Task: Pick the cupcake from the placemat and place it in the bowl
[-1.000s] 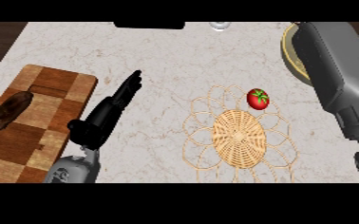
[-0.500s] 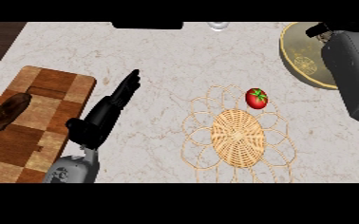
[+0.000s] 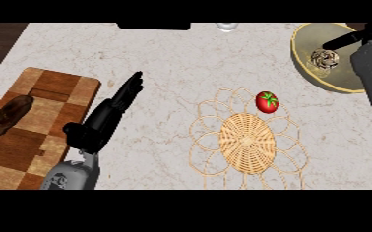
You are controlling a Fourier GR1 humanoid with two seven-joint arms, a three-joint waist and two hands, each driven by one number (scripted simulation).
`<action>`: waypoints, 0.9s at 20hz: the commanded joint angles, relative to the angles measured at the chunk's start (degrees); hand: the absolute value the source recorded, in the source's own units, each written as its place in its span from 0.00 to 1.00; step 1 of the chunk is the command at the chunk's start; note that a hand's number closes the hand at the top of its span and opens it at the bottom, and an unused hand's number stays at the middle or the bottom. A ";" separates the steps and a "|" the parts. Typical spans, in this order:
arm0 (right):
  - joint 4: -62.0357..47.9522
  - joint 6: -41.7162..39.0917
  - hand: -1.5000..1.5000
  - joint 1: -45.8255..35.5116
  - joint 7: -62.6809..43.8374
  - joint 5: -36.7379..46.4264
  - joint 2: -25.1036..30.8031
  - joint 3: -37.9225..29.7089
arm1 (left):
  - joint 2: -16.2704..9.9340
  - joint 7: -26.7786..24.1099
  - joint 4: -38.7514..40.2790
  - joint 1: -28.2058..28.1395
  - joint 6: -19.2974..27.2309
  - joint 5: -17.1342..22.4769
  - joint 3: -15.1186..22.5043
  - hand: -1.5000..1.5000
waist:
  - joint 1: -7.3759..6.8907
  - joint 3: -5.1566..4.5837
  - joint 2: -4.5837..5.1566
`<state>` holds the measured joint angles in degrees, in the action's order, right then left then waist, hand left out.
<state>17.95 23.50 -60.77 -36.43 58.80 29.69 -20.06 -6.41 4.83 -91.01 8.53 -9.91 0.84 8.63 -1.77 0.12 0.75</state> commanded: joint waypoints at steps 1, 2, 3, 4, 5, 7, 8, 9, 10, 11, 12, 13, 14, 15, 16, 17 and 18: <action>0.26 8.30 0.00 3.29 5.43 -1.91 -1.11 -1.87 | 0.82 -2.42 3.78 1.78 -0.40 -0.10 -0.57 0.50 | 0.17 -0.03 0.15; -0.14 9.57 0.00 2.30 4.91 -1.96 0.00 -2.40 | -0.28 -2.10 3.87 1.04 -1.19 0.18 -1.13 0.50 | -0.24 -0.02 0.25; 0.54 8.15 0.00 1.24 6.15 -2.97 2.23 -3.23 | 0.23 -1.17 0.49 -0.25 0.18 -1.40 0.35 0.50 | -0.24 -0.02 0.01; 2.60 10.70 0.00 1.16 5.00 -2.89 0.70 -2.96 | 2.37 -0.75 -0.03 -2.34 1.49 -1.99 2.23 0.50 | 0.23 -0.05 -0.31; 2.27 14.94 0.00 1.74 4.60 -2.92 1.05 -3.82 | 0.79 -0.95 -0.25 -1.92 0.38 -1.04 0.73 0.50 | -0.35 -0.02 -0.02; 4.65 16.40 0.00 1.59 3.05 -3.94 2.02 -4.79 | -2.26 -0.17 0.47 0.34 -1.95 1.40 -3.02 0.50 | 0.79 -0.09 -0.46; 4.69 21.96 0.00 4.53 4.36 -5.01 1.61 -6.48 | -0.06 -3.12 -0.62 -4.02 -1.04 -1.18 1.21 0.50 | 0.29 -0.03 -0.27; 4.80 20.42 0.00 1.20 2.35 -4.75 2.53 -6.26 | 1.34 -2.58 1.49 -1.18 0.51 -1.77 0.80 0.50 | 0.55 -0.07 -0.25; 7.16 23.09 0.00 5.85 5.90 -7.43 0.95 -7.85 | 1.91 -0.75 1.26 -0.56 1.71 -1.73 0.27 0.50 | 1.60 -0.06 -0.60; 8.57 21.70 0.00 5.92 5.20 -8.78 1.92 -8.72 | 2.08 -0.73 -1.20 -3.90 2.69 -3.44 1.97 0.50 | 1.72 -0.08 -0.93; 9.29 20.88 0.00 6.95 6.33 -9.82 2.50 -9.03 | 0.96 -4.55 4.19 -1.45 0.41 -1.68 -0.69 0.50 | 1.97 -0.12 -0.70; 11.42 20.54 0.00 7.77 6.92 -12.58 2.23 -10.87 | 0.06 -3.37 -0.03 -5.11 -0.20 -0.78 -0.43 0.50 | 2.03 -0.11 -1.02; 13.54 20.78 0.00 11.37 9.08 -13.68 2.29 -11.06 | 1.50 0.18 0.26 -1.55 1.89 -2.01 -0.14 0.50 | 2.63 -0.10 -1.07; 16.38 20.15 0.00 11.37 5.26 -12.60 1.82 -9.77 | 2.18 -2.22 3.11 -1.13 2.65 -3.23 -0.03 0.50 | 3.13 -0.18 -1.23; 17.45 20.05 0.00 12.81 5.57 -14.13 3.86 -11.45 | 1.25 -0.07 -1.46 -3.05 1.94 -1.83 -0.30 0.50 | 3.01 -0.15 -1.38; 21.07 20.34 0.00 16.08 5.77 -15.17 1.97 -11.27 | 0.40 -2.39 0.40 -4.03 1.03 -1.69 -1.04 0.50 | 3.34 -0.18 -1.43; 24.22 22.58 0.00 19.49 8.04 -17.04 -0.61 -12.04 | 1.54 -0.64 0.24 -3.50 2.13 -2.11 -0.38 0.50 | 3.92 -0.17 -1.59</action>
<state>34.15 43.86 -48.44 -30.10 45.88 31.36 -30.30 -5.28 3.37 -90.45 5.72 -8.44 -1.07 8.35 0.99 -0.03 -0.44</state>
